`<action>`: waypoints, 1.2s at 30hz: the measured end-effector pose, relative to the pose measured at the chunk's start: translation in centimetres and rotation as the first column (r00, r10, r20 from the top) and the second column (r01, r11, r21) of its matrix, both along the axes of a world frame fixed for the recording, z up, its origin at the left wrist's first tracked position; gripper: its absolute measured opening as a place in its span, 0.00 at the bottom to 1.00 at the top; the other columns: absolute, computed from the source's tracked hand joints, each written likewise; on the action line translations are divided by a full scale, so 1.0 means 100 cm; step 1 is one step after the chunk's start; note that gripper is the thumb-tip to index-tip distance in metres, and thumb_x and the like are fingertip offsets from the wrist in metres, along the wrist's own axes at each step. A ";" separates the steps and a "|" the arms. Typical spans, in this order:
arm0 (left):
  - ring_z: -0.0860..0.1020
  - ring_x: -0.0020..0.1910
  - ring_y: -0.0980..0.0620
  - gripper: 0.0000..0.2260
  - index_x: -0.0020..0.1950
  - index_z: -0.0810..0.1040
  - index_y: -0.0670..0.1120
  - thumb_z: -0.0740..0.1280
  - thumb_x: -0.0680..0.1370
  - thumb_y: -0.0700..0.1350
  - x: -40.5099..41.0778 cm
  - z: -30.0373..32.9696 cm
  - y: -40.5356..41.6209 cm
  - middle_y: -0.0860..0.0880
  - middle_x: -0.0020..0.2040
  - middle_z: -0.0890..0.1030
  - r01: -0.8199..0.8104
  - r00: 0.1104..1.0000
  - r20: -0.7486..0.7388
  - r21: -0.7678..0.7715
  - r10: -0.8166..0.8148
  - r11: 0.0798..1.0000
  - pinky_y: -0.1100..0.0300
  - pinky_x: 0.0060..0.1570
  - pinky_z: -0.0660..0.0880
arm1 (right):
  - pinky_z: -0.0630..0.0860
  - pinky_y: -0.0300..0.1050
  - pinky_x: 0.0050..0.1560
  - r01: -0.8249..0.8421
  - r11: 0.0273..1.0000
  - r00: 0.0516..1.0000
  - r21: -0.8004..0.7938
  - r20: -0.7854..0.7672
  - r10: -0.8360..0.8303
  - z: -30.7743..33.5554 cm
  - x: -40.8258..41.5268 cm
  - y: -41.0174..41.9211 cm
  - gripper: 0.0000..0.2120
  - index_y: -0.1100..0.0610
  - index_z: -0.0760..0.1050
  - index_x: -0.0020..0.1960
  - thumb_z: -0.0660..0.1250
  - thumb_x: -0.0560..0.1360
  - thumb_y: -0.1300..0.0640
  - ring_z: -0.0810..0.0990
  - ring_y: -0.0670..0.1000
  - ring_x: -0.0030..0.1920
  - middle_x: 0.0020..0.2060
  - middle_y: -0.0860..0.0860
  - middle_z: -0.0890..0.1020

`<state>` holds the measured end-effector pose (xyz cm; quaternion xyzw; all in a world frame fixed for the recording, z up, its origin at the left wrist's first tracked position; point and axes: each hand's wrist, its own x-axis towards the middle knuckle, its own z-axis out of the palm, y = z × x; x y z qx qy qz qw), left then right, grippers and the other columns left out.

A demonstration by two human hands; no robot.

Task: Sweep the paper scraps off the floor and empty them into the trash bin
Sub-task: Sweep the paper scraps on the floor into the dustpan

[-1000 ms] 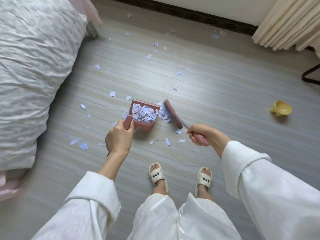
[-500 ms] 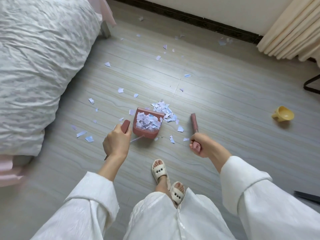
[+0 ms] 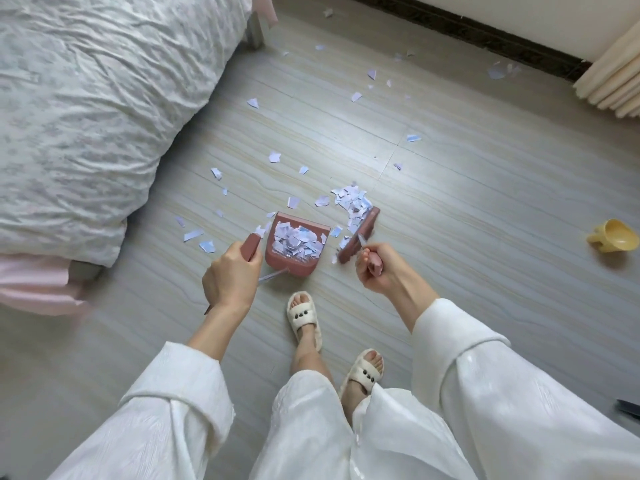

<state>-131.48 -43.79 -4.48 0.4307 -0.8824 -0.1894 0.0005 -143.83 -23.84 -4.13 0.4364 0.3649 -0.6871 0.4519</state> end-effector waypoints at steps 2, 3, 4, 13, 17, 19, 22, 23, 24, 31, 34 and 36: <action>0.71 0.32 0.41 0.17 0.35 0.69 0.48 0.59 0.76 0.58 -0.005 -0.003 -0.012 0.45 0.30 0.74 0.007 1.000 0.021 0.011 -0.007 1.000 0.56 0.34 0.66 | 0.65 0.31 0.13 0.014 1.000 1.000 -0.019 -0.004 -0.014 -0.003 -0.012 -0.012 0.17 0.56 0.62 0.32 0.53 0.80 0.62 0.67 0.43 0.13 0.15 0.48 0.67; 0.71 0.33 0.41 0.16 0.35 0.69 0.48 0.59 0.76 0.58 -0.008 -0.004 -0.019 0.44 0.30 0.74 0.012 0.999 0.031 0.022 -0.013 1.000 0.55 0.34 0.66 | 0.65 0.31 0.13 0.005 1.000 1.000 -0.011 -0.013 -0.005 -0.004 -0.021 -0.017 0.16 0.56 0.62 0.33 0.54 0.80 0.62 0.67 0.43 0.13 0.15 0.48 0.67; 0.72 0.33 0.41 0.16 0.35 0.68 0.47 0.59 0.76 0.57 -0.013 -0.005 -0.029 0.44 0.30 0.74 0.022 0.998 0.050 0.035 -0.023 0.999 0.55 0.35 0.66 | 0.64 0.31 0.13 -0.013 1.000 1.000 0.003 -0.018 0.013 -0.003 -0.029 -0.025 0.16 0.56 0.62 0.33 0.54 0.80 0.62 0.67 0.42 0.13 0.15 0.48 0.67; 0.77 0.38 0.39 0.13 0.37 0.71 0.46 0.60 0.75 0.53 -0.075 -0.007 -0.090 0.41 0.37 0.80 0.148 0.974 0.166 0.064 -0.157 0.987 0.55 0.36 0.68 | 0.64 0.29 0.15 -0.323 0.897 0.926 0.300 -0.094 0.365 0.001 -0.101 -0.059 0.13 0.56 0.66 0.35 0.57 0.78 0.63 0.67 0.43 0.14 0.19 0.49 0.70; 0.77 0.38 0.40 0.15 0.40 0.75 0.43 0.60 0.76 0.54 -0.102 -0.009 -0.104 0.41 0.37 0.80 0.128 0.971 0.198 0.056 -0.136 0.990 0.56 0.36 0.69 | 0.67 0.30 0.17 -0.392 0.800 0.853 0.455 -0.146 0.501 -0.002 -0.129 -0.072 0.10 0.59 0.66 0.38 0.58 0.77 0.66 0.68 0.45 0.13 0.29 0.52 0.70; 0.77 0.38 0.40 0.14 0.40 0.74 0.44 0.60 0.75 0.54 -0.112 -0.011 -0.106 0.41 0.38 0.80 0.110 0.970 0.210 0.064 -0.121 0.992 0.56 0.36 0.69 | 0.67 0.30 0.17 -0.422 0.734 0.794 0.532 -0.173 0.582 -0.006 -0.144 -0.078 0.10 0.60 0.65 0.38 0.57 0.77 0.68 0.67 0.45 0.13 0.29 0.55 0.69; 0.77 0.39 0.40 0.13 0.40 0.75 0.45 0.60 0.75 0.53 -0.123 -0.015 -0.109 0.41 0.39 0.81 0.097 0.966 0.232 0.072 -0.111 0.993 0.56 0.36 0.69 | 0.67 0.31 0.17 -0.472 0.638 0.706 0.608 -0.173 0.686 -0.013 -0.165 -0.081 0.10 0.61 0.65 0.38 0.56 0.76 0.70 0.68 0.47 0.14 0.29 0.56 0.69; 0.77 0.40 0.40 0.13 0.41 0.76 0.44 0.60 0.75 0.53 -0.130 -0.017 -0.112 0.41 0.39 0.81 0.087 0.966 0.239 0.069 -0.102 0.994 0.56 0.37 0.69 | 0.67 0.31 0.17 -0.496 0.608 0.678 0.620 -0.161 0.717 -0.015 -0.177 -0.082 0.10 0.61 0.65 0.38 0.56 0.75 0.70 0.69 0.48 0.17 0.29 0.56 0.69; 0.77 0.40 0.40 0.14 0.42 0.76 0.44 0.60 0.75 0.54 -0.136 -0.019 -0.114 0.41 0.39 0.81 0.083 0.965 0.244 0.067 -0.097 0.994 0.55 0.37 0.70 | 0.67 0.31 0.17 -0.515 0.583 0.656 0.629 -0.148 0.740 -0.018 -0.186 -0.081 0.10 0.61 0.65 0.38 0.56 0.75 0.71 0.69 0.50 0.21 0.29 0.56 0.69; 0.71 0.33 0.44 0.10 0.36 0.71 0.48 0.61 0.74 0.52 -0.198 -0.023 -0.122 0.44 0.35 0.78 0.135 0.958 0.249 0.041 -0.141 0.990 0.58 0.33 0.67 | 0.68 0.33 0.19 -0.693 0.331 0.382 0.641 -0.064 0.922 -0.030 -0.240 -0.077 0.06 0.63 0.68 0.39 0.59 0.74 0.69 0.70 0.49 0.18 0.28 0.57 0.71; 0.72 0.34 0.44 0.11 0.37 0.73 0.47 0.61 0.73 0.53 -0.220 -0.022 -0.131 0.44 0.35 0.78 0.194 0.946 0.264 -0.002 -0.187 0.981 0.58 0.34 0.67 | 0.66 0.32 0.18 -0.736 0.279 0.308 0.617 -0.063 0.949 -0.029 -0.261 -0.079 0.08 0.63 0.68 0.37 0.60 0.75 0.69 0.69 0.47 0.14 0.28 0.57 0.72; 0.74 0.35 0.42 0.12 0.35 0.70 0.47 0.60 0.73 0.53 -0.233 -0.021 -0.136 0.44 0.35 0.79 0.238 0.936 0.268 -0.006 -0.228 0.971 0.57 0.34 0.68 | 0.67 0.31 0.18 -0.755 0.256 0.277 0.604 -0.060 0.959 -0.025 -0.276 -0.082 0.07 0.63 0.68 0.38 0.60 0.75 0.68 0.69 0.47 0.14 0.28 0.57 0.72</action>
